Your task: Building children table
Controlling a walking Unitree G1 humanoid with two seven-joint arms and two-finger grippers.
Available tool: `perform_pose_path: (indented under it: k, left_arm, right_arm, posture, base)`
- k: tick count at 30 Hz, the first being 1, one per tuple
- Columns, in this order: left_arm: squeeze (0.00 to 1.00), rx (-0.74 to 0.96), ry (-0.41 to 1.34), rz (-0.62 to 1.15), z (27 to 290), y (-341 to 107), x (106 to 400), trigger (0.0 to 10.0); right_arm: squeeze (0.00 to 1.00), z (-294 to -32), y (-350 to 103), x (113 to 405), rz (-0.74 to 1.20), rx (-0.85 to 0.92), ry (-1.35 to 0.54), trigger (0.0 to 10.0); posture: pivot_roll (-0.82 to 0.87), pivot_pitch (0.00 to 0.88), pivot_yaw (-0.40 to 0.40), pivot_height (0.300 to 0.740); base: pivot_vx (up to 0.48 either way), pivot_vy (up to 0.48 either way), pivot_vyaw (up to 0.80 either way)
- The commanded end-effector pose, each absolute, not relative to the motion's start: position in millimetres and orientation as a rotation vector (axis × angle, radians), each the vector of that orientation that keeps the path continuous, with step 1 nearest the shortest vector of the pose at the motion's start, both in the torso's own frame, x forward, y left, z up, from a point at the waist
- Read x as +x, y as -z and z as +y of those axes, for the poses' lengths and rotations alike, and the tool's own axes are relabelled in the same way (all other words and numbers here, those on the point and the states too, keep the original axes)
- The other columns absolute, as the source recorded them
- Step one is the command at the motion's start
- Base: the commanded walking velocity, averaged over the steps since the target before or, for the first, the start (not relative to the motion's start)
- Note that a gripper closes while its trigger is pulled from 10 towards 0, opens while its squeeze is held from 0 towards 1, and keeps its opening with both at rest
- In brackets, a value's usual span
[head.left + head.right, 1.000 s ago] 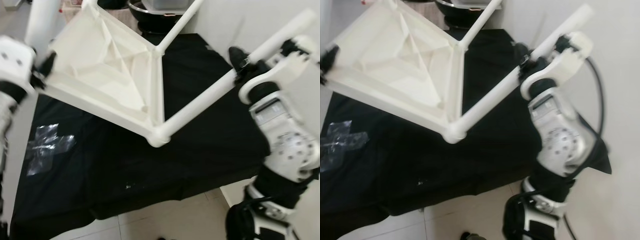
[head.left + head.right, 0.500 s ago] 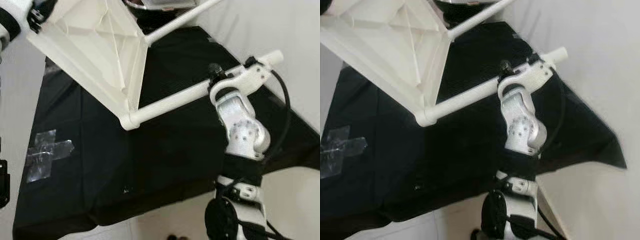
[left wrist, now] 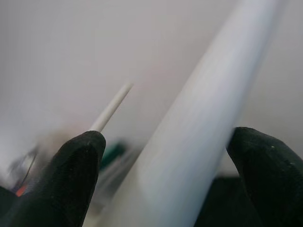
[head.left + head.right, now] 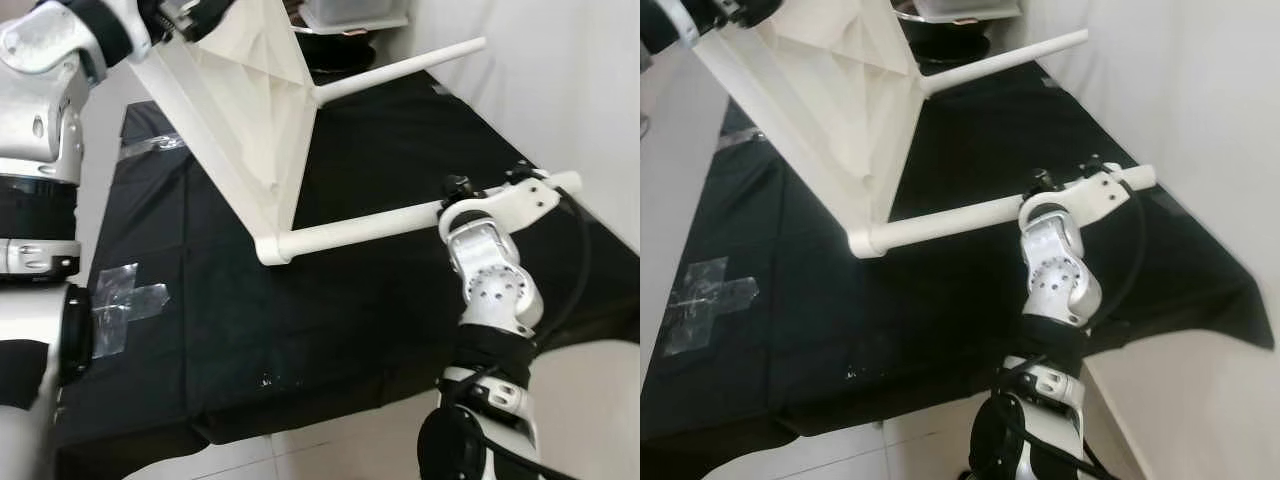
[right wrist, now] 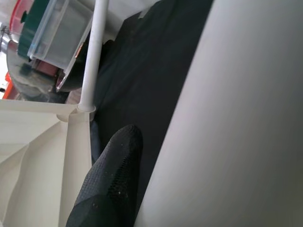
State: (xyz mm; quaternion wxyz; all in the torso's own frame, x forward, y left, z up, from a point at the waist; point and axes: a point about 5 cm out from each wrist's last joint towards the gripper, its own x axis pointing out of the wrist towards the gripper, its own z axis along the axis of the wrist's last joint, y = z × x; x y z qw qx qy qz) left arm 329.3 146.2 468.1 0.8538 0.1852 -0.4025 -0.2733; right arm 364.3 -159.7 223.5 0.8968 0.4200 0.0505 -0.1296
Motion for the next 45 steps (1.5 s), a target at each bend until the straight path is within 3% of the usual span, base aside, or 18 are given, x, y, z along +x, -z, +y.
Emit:
perform_pose_path:
  k: [1, 3, 4, 13, 14, 15, 29, 34, 41, 45]
  left_arm:
    - [0.05, 0.405, 0.603, -0.971, 144.7, -490.1, 308.4, 10.0]
    - [0.05, 0.405, 0.617, -0.973, 143.2, -491.0, 307.2, 10.0]
    - [0.0, 0.398, 0.63, -0.978, 142.3, -492.5, 305.1, 10.0]
    - [0.0, 0.371, 0.717, -0.977, 138.5, -488.9, 297.0, 10.0]
    - [0.0, 0.368, 0.731, -0.973, 138.7, -486.5, 296.6, 10.0]
    - [0.0, 0.364, 0.738, -0.968, 139.2, -484.6, 296.3, 10.0]
    - [0.0, 0.348, 0.768, -0.933, 143.5, -472.8, 293.5, 10.0]
    - [0.0, 0.342, 0.763, -0.921, 144.9, -468.0, 294.5, 10.0]
    - [0.0, 0.325, 0.763, -0.91, 145.9, -462.2, 293.2, 10.0]
    - [0.0, 0.311, 0.761, -0.9, 145.9, -458.2, 293.3, 10.0]
  right_arm:
    - [0.0, -129.2, -141.9, 355.1, 0.529, 0.667, 0.3, 10.0]
    - [0.0, -130.0, -141.7, 355.2, 0.528, 0.667, 0.303, 10.0]
    - [0.0, -132.1, -141.5, 355.3, 0.526, 0.665, 0.312, 10.0]
    - [0.0, -157.2, -136.0, 355.1, 0.506, 0.66, 0.42, 10.0]
    - [0.96, -165.3, -132.6, 354.6, 0.503, 0.652, 0.455, 10.0]
    - [1.0, -172.8, -129.5, 353.7, 0.501, 0.646, 0.486, 10.0]
    - [1.0, -230.9, -139.2, 337.2, 0.349, 0.725, 0.616, 10.0]
    - [1.0, -230.3, -170.2, 334.2, 0.156, 0.908, 0.454, 10.0]
    - [1.0, -248.3, -205.1, 308.6, -0.107, 0.919, 0.402, 10.0]
    - [1.0, -261.0, -211.9, 291.8, -0.125, 0.82, 0.451, 10.0]
  posture:
    - [0.03, 0.13, 0.045, 0.74]
    - [0.03, 0.13, 0.045, 0.74]
    - [0.02, 0.13, 0.046, 0.74]
    - [0.01, 0.125, 0.042, 0.74]
    - [0.01, 0.125, 0.042, 0.74]
    - [0.01, 0.124, 0.038, 0.74]
    - [0.0, 0.132, 0.021, 0.74]
    - [-0.01, 0.141, 0.023, 0.74]
    - [-0.03, 0.142, 0.023, 0.74]
    - [-0.04, 0.143, 0.024, 0.74]
  base:
    - [0.0, 0.0, 0.0]
    - [0.0, 0.0, 0.0]
    - [0.0, 0.0, 0.0]
    - [0.0, 0.0, 0.0]
    - [0.0, 0.0, 0.0]
    - [0.0, 0.0, 0.0]
    - [0.0, 0.0, 0.0]
    - [0.0, 0.0, 0.0]
    - [0.0, 0.0, 0.0]
    - [0.0, 0.0, 0.0]
